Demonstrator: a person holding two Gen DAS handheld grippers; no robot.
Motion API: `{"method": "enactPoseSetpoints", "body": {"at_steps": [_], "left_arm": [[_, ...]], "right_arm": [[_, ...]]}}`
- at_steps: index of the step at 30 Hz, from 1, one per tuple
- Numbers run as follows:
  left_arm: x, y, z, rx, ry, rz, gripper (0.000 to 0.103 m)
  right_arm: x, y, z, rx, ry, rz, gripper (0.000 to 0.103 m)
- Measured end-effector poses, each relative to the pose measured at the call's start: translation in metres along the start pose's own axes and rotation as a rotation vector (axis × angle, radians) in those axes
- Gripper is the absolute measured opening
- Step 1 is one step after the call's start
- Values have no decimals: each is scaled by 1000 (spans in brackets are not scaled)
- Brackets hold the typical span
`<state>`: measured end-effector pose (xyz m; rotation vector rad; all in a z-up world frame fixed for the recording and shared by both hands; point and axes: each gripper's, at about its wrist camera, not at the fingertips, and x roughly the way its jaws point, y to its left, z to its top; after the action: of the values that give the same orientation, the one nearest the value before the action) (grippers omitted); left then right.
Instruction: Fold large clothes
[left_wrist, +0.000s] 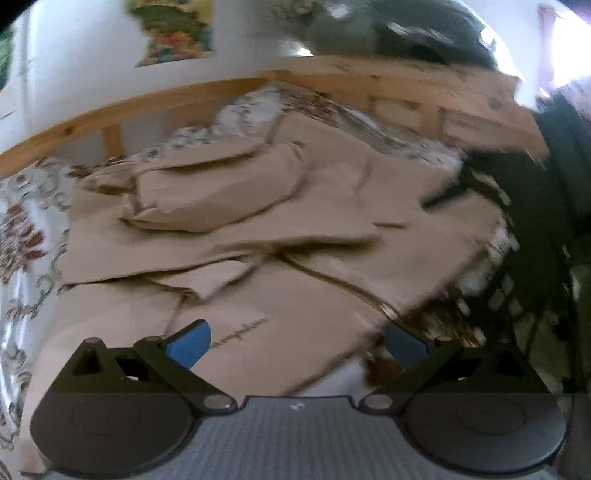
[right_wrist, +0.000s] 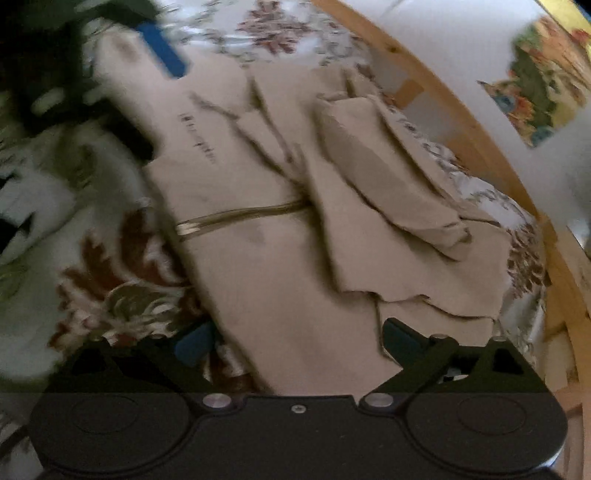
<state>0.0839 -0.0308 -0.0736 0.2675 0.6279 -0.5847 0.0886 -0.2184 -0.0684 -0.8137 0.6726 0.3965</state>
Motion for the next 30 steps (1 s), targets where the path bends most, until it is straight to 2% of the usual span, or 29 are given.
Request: {"method": "enactPoseSetpoints", "body": {"at_steps": [4, 6, 8, 12, 15, 17, 20, 23, 25, 26, 28, 29, 30], "left_arm": [[5, -19, -4, 101, 5, -8, 102], [15, -27, -4, 144, 34, 81, 102], [27, -29, -1, 169, 85, 190, 94], [26, -16, 7, 87, 90, 233, 82], [19, -4, 14, 32, 66, 250, 61], [18, 0, 21, 34, 60, 259, 39], [18, 2, 33, 54, 41, 256, 27], [19, 6, 43, 36, 20, 242, 20], [20, 11, 49, 21, 11, 239, 18], [20, 13, 51, 9, 8, 238, 18], [19, 17, 53, -13, 6, 226, 19], [18, 18, 51, -14, 7, 218, 19], [17, 18, 47, -12, 9, 209, 20]], "right_arm": [[-9, -12, 4, 88, -96, -66, 96], [-13, -18, 9, 144, -119, -116, 94], [-15, -26, 13, 209, -137, -134, 93], [-15, -40, 9, 273, -155, -147, 92], [-14, -41, 5, 283, -147, -122, 92], [-17, -37, 5, 272, -150, -99, 92], [-20, -33, 3, 246, -164, -37, 94], [-18, -27, 4, 221, -155, 83, 97], [-13, -16, 7, 159, -113, 106, 97], [-11, -11, 7, 120, -90, 79, 93], [-6, -8, 7, 73, -52, -28, 70], [-4, -11, 5, 80, -49, -65, 65], [-4, -18, 1, 114, -52, -101, 56]]}}
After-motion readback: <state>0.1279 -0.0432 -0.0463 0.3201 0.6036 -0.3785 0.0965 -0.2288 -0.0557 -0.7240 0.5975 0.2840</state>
